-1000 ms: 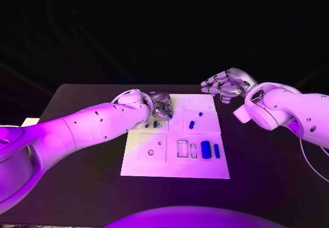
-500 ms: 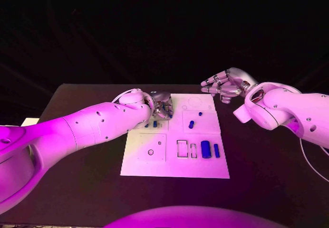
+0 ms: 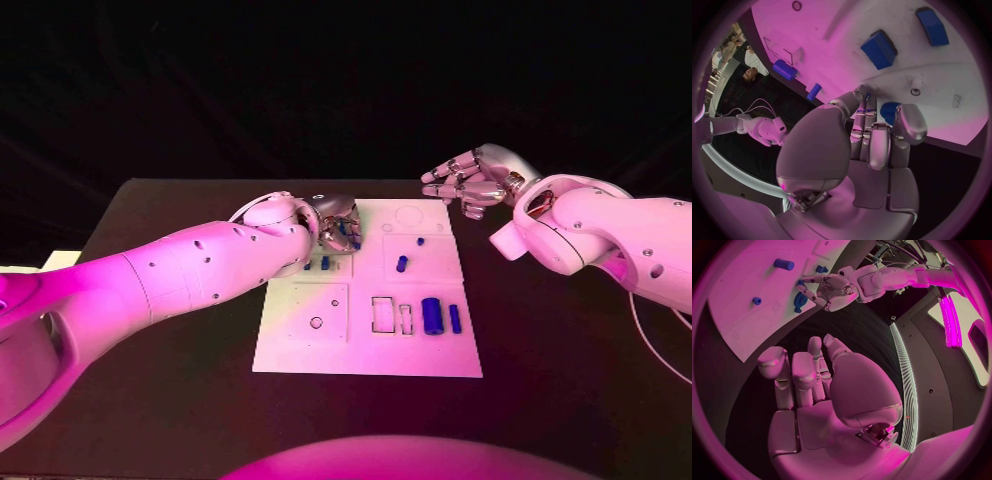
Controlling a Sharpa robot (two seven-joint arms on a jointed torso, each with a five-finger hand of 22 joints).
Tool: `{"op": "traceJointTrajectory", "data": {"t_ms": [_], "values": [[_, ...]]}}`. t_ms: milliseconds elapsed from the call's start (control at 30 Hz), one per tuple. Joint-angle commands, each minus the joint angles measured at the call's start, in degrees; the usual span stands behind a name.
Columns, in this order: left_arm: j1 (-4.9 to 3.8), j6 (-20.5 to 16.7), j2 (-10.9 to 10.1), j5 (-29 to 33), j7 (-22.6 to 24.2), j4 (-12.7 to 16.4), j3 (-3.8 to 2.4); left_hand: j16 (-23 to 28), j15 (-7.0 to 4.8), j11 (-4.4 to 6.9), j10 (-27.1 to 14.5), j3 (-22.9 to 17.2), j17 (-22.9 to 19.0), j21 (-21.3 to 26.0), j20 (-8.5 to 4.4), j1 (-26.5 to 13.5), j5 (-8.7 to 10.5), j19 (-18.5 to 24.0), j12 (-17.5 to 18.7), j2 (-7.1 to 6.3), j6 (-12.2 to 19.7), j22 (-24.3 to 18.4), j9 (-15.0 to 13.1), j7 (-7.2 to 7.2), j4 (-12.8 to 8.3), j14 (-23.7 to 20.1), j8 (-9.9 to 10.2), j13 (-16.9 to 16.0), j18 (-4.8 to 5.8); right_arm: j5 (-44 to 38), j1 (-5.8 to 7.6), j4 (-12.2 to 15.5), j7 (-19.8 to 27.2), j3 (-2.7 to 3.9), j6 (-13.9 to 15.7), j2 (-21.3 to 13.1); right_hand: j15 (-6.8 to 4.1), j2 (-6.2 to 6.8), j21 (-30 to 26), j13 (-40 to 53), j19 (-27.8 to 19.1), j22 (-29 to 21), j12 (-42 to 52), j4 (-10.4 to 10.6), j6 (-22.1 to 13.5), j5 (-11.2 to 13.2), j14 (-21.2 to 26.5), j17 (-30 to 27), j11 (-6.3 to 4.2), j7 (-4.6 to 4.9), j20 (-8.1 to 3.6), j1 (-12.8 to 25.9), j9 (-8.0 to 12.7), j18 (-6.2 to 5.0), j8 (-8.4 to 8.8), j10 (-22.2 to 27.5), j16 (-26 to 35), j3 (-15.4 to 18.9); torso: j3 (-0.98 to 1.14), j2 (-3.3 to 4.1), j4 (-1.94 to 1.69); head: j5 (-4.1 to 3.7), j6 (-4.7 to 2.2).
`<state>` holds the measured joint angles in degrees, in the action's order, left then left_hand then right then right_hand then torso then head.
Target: Assemble the parts on the task board
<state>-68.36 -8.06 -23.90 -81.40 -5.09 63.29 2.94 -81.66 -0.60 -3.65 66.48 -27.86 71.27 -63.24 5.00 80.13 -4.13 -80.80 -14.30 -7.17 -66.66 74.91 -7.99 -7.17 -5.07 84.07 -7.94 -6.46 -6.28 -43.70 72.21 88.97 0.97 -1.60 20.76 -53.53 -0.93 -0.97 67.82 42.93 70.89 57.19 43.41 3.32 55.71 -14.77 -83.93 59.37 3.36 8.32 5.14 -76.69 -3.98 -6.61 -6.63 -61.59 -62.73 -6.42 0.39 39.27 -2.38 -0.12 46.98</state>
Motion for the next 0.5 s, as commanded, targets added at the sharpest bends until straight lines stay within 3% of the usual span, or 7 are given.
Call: {"op": "traceJointTrajectory", "data": {"t_ms": [33, 500], "values": [[-0.1, -2.8, -0.6, 2.7, 1.9, 1.2, -0.2, -0.4, -0.24, 0.1, 0.7, -0.6, 0.0, -0.4, 0.05, -0.5, -0.32, -0.5, 0.5, 0.02, -0.5, 3.4, 0.0, -0.03, -0.1, 0.7, 0.1, 0.1, 0.92, -0.5, -0.02, 0.1, 0.3, 0.01, -0.5, 0.0, -0.05, -0.19, -0.2, -0.1, -0.3, 0.0, 0.1, 0.0, 0.0, -0.3, 0.3, 0.0, 0.05, 0.3, 0.06, 0.3, 0.0, -0.55, -0.3, 0.3, 0.2, -0.3, 0.02, -0.05, -0.15, 0.0, -0.05], [-0.38, -3.8, -3.5, 6.9, 2.9, 3.9, -1.16, -0.3, -0.24, 0.12, 1.4, -0.9, -0.1, -0.7, 0.05, -1.1, -0.23, -0.7, 1.2, -0.36, -0.9, 3.6, 0.0, -0.04, -0.1, 0.8, 0.3, 0.2, 0.98, -0.5, -0.02, 0.2, 0.3, 0.01, -0.5, -0.1, -0.04, -0.32, -0.2, -0.1, -0.2, 0.0, 0.2, 0.1, 0.0, -0.3, 0.3, 0.1, 0.06, 0.3, 0.06, 0.3, 0.0, -0.54, -0.34, 0.3, 0.2, -0.5, -0.06, 0.05, -0.09, 0.16, -0.23]]}}
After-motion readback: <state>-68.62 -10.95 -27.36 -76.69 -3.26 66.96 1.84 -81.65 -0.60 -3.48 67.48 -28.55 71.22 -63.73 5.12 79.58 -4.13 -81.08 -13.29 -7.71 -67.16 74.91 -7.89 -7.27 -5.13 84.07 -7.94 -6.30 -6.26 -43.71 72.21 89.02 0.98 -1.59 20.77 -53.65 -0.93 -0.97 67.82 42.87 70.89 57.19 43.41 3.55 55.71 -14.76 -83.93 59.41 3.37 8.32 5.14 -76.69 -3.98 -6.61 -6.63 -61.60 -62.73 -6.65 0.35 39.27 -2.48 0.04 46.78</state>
